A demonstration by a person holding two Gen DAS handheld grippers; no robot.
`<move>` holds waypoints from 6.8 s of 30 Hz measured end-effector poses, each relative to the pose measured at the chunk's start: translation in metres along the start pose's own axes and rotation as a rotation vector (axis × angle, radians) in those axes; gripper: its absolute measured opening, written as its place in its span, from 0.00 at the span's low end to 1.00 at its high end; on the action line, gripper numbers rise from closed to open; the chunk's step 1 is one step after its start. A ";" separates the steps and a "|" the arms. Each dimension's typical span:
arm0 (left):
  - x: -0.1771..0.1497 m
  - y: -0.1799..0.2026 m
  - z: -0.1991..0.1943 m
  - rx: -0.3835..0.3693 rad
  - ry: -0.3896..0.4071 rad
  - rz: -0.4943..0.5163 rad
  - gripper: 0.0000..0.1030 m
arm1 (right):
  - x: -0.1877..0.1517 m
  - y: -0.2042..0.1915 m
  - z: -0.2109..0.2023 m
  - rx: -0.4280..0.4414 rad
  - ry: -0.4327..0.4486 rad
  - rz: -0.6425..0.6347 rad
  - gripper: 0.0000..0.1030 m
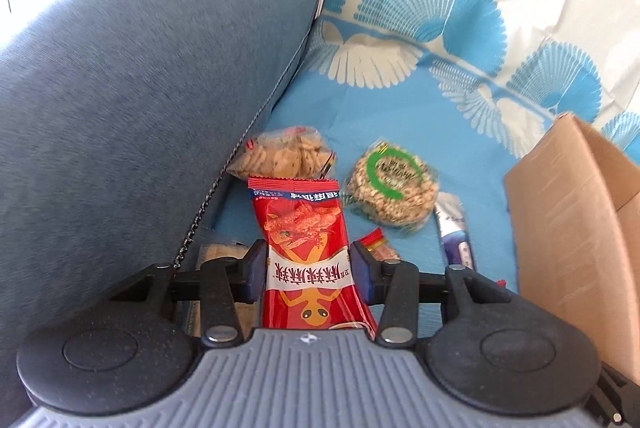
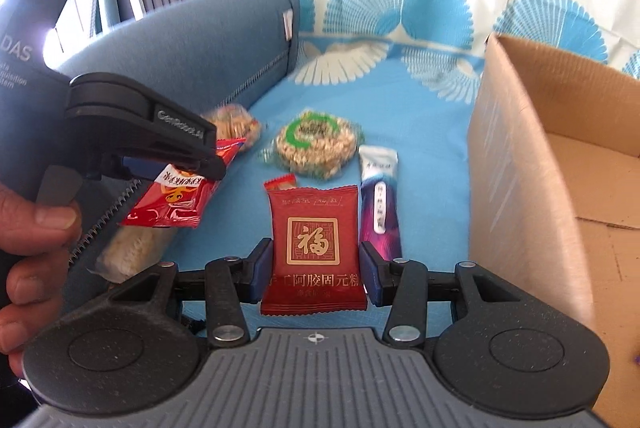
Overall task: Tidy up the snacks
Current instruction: 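Carry the red packet with the right tool while the left tool carries the chip bag, then open both tools to drop the red packet and chip bag into the box, then move both tools back to the snack pile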
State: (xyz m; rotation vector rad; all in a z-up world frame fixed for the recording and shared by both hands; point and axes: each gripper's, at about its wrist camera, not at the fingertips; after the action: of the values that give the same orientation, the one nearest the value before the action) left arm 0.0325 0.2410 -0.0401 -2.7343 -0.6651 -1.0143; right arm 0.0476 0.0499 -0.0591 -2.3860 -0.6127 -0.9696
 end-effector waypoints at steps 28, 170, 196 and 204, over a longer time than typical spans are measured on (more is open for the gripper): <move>0.012 0.047 -0.094 -0.144 0.172 -0.031 0.47 | 0.053 0.063 -0.127 -0.048 0.353 0.018 0.46; 0.001 0.167 -0.116 -0.428 0.391 0.285 0.47 | 0.062 0.135 -0.124 -0.313 0.389 0.352 0.75; -0.028 -0.041 -0.067 -0.144 0.160 -0.089 0.46 | 0.057 -0.013 -0.060 -0.047 0.271 0.186 0.44; -0.035 -0.026 -0.029 -0.033 0.007 -0.008 0.48 | 0.041 -0.023 -0.030 -0.051 0.193 0.127 0.44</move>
State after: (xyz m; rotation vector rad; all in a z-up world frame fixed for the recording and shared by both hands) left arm -0.0195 0.2431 -0.0411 -2.7566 -0.6651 -1.0459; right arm 0.0458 0.0595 -0.0040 -2.3083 -0.3638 -1.1536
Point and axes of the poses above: each gripper's, at about its wrist camera, not at the fingertips, and z roughly the way its jaws point, y to its right, x to its top, and after that the axes turned 11 degrees about z, right-handed
